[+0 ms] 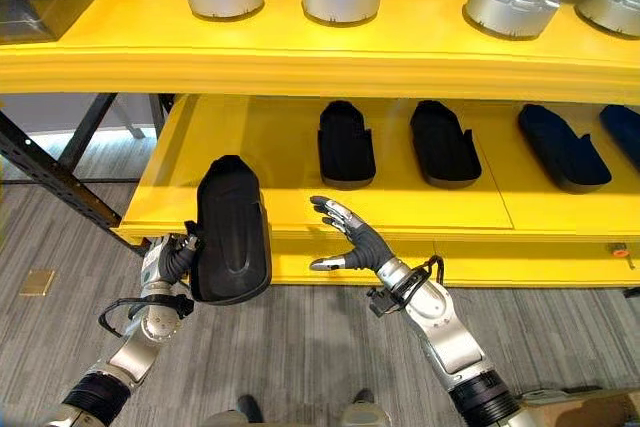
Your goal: Move parts from the plastic box to the shelf.
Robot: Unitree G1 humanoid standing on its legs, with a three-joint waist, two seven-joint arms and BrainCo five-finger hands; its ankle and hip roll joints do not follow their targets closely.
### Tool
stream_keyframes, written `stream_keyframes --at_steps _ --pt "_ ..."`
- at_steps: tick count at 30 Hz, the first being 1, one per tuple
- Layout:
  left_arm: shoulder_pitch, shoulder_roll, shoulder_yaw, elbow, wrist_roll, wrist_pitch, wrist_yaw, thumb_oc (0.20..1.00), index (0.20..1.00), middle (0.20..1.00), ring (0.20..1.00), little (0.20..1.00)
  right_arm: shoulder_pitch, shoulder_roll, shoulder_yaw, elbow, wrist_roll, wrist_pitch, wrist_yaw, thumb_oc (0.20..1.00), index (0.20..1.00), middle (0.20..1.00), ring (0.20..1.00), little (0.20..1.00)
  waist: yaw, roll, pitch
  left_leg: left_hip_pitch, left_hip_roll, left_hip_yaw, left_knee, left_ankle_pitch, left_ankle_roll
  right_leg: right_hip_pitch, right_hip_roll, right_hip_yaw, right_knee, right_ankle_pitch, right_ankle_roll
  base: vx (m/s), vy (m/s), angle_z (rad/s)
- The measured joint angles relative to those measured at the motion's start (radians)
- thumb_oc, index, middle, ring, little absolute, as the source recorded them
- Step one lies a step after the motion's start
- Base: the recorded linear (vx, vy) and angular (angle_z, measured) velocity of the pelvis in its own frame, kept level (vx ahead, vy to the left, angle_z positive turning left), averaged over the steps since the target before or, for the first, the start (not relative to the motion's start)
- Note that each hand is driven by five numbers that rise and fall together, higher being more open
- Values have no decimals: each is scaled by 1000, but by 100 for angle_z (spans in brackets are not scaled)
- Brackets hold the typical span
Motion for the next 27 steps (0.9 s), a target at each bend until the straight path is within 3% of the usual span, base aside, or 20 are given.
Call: stream_keyframes --at_steps 3,6,13,14,15,17,18,21,23,24,25,27 --pt "8 0 0 -1 0 0 -5 200 200 200 200 200 -2 -4 -1 -2 0 4 10 1000 1000 1000 1000 1000 4 -23 -7 -15 34 54 107 1 4 33 9 0 -4 -14 -15 284 -198 -6" --pt "10 1 2 -12 0 -2 -5 200 200 200 200 200 -2 -20 -4 -4 1 5 25 1000 1000 1000 1000 1000 -2 -26 -10 -35 74 79 169 1 4 39 32 -4 -4 -31 -36 210 -168 -1" --pt "26 1 3 -17 8 -3 -9 200 200 200 200 200 10 -41 -6 5 1 8 47 1000 1000 1000 1000 1000 -8 -15 -18 -111 152 73 373 40 -8 39 37 -10 46 -46 -59 187 -42 -1" --pt "30 1 3 -17 8 -3 -11 200 200 200 200 200 22 -40 -8 5 0 7 48 1000 1000 1000 1000 1000 -15 -17 -23 -117 155 79 384 18 -6 37 25 -9 56 -44 -61 225 362 4" --pt "33 1 3 -17 7 -9 -12 200 200 200 200 200 43 -40 -25 3 0 8 48 1000 1000 1000 1000 1000 -33 2 -35 -85 105 121 264 -11 26 15 11 -8 84 -52 -66 218 390 14" --pt "30 2 2 -15 7 -23 -10 200 200 200 200 200 73 -42 -35 1 0 9 49 1000 1000 1000 1000 1000 -61 17 -41 -4 41 118 67 16 70 -23 -11 -8 148 -55 -62 229 343 10" --pt "30 3 1 -15 7 -24 -6 200 200 200 200 200 86 -43 -35 1 -1 9 53 1000 1000 1000 1000 1000 -59 19 -40 9 31 110 37 21 77 -56 -15 -4 194 -69 -54 169 245 -18" --pt "33 30 5 14 -1 -30 19 200 200 200 200 200 94 -10 -6 12 -5 10 64 1000 1000 1000 1000 1000 -37 -24 -45 -8 13 79 73 18 71 -98 -12 42 153 -81 -64 142 246 -29" --pt "38 34 8 40 -3 -31 39 200 200 200 200 200 84 12 2 15 -9 9 67 1000 1000 1000 1000 1000 -9 -51 -46 -95 62 9 260 -31 1 -89 -25 63 117 -63 -69 199 339 -43" --pt "55 36 6 49 -2 -35 40 200 200 200 200 200 85 14 1 16 -9 7 68 1000 1000 1000 1000 1000 -17 -40 -41 -129 132 -7 270 -53 -40 -86 -22 74 122 -70 -72 327 552 -14" --pt "63 35 0 58 -3 -42 41 200 200 200 200 200 81 -1 1 22 -9 9 65 1000 1000 1000 1000 1000 -27 -15 -27 -140 219 -28 213 -21 -64 -87 -18 79 159 -92 -69 325 514 -12" --pt "68 32 -5 55 -1 -45 39 200 200 200 200 200 80 -34 -3 30 -8 9 68 1000 1000 1000 1000 1000 -26 4 -24 -131 256 -36 133 -6 -53 -112 -41 113 231 -122 -45 287 444 -24"
